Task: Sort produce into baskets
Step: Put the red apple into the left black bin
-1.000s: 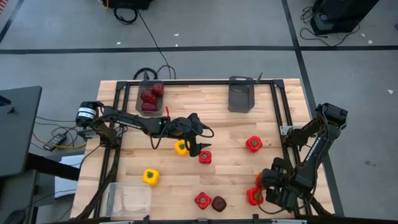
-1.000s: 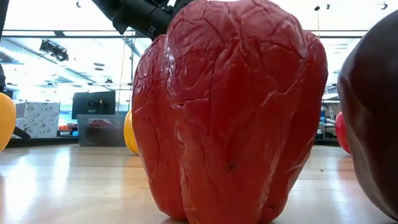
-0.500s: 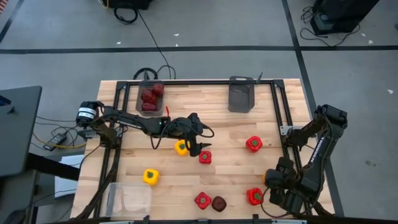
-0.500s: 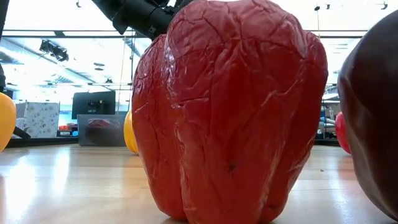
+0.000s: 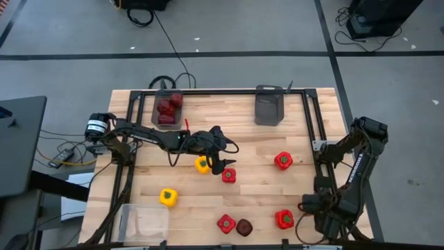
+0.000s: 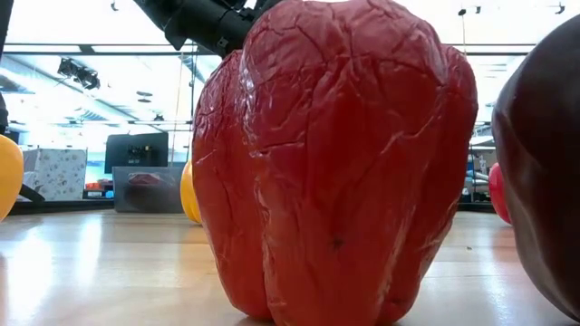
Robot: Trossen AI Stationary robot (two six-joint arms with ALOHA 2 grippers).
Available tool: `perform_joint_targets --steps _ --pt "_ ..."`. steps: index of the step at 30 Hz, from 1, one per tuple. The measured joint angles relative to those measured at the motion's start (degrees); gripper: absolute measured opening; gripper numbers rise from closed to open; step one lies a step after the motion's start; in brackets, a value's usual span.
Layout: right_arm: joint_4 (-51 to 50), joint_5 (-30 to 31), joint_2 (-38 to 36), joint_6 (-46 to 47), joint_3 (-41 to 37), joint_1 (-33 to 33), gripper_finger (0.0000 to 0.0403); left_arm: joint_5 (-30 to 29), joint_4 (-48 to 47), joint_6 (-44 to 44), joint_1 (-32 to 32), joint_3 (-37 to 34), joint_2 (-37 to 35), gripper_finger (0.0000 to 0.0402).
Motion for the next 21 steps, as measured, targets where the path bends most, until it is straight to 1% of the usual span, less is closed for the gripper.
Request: perform_joint_targets --steps 3,5,7,12,17,21 --pt "2.7 0.0 0.22 -10.64 0.02 -0.02 0.0389 0.0 -0.02 0.0 0.0 0.0 0.0 0.0393" --pt "3.67 0.16 0.39 -16.57 0.02 -0.16 0.0396 0.0 -0.02 0.0 0.0 0.0 0.0 0.0393" --pt "4.15 0.24 0.42 -20.89 0.02 -0.83 0.0394 0.0 -0.04 0.0 0.0 0.0 0.0 0.0393" --pt "5.26 0.9 0.42 -25.01 -0.98 -2.73 0.0399 -0.02 -0.07 0.0 0.0 0.0 0.0 0.0393" --pt "8.91 0.0 0.44 -25.29 -6.15 -3.87 0.04 -0.02 -0.24 0.01 0.0 0.0 0.0 0.0393" --pt "9.25 0.43 1.28 -25.99 -9.02 -3.97 0.04 -0.02 -1.32 0.02 0.0 0.0 0.0 0.0393"
